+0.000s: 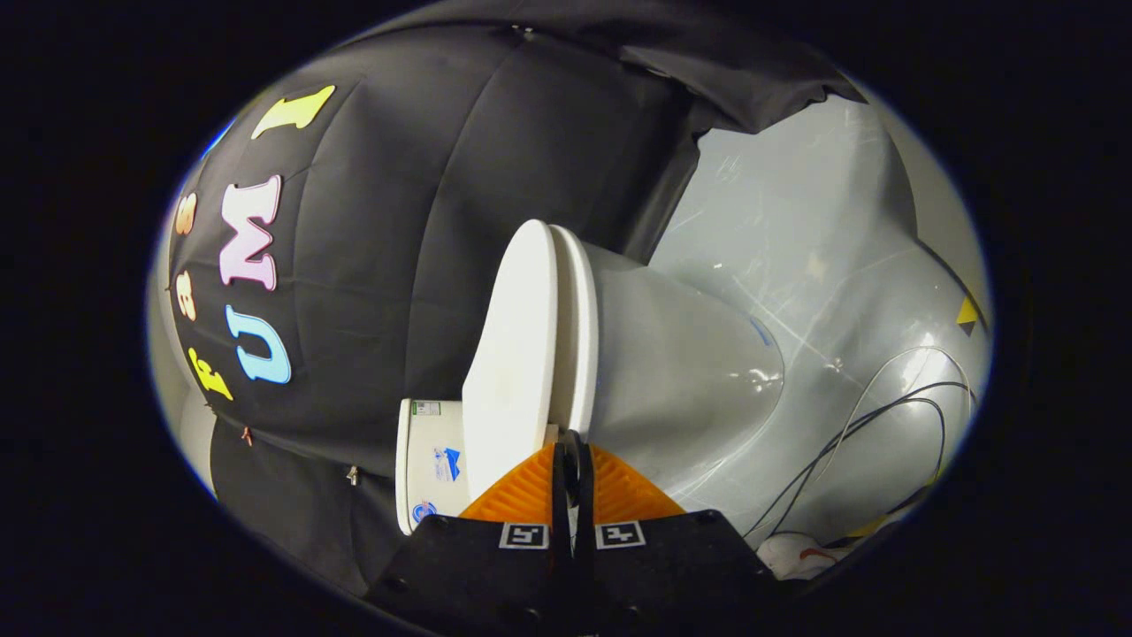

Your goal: Open the toilet lid.

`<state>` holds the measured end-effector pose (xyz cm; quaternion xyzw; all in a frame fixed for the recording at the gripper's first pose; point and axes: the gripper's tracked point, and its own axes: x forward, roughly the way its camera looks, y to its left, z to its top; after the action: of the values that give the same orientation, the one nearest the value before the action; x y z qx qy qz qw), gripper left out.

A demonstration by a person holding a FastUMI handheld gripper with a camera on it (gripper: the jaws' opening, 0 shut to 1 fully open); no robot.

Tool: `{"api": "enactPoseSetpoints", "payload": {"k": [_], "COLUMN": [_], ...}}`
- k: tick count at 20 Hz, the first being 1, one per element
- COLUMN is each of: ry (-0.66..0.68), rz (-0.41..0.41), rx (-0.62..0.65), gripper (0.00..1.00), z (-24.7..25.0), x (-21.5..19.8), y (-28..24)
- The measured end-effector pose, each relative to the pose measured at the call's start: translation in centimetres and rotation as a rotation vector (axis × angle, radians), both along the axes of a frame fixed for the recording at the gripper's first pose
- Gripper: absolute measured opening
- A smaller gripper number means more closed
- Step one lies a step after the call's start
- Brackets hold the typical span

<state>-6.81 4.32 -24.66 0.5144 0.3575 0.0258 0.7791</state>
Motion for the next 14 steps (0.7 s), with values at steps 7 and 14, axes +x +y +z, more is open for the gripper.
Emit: {"api": "enactPoseSetpoints", "payload": {"k": [7,14], "ry": [-0.044,-0.089], "rz": [0.010,0.048], "rx": [-0.147,-0.297], "gripper": [0.05,0.05], "z": [4.4,10.0], "x": [0.3,0.6], "y": [0.8,2.8]}}
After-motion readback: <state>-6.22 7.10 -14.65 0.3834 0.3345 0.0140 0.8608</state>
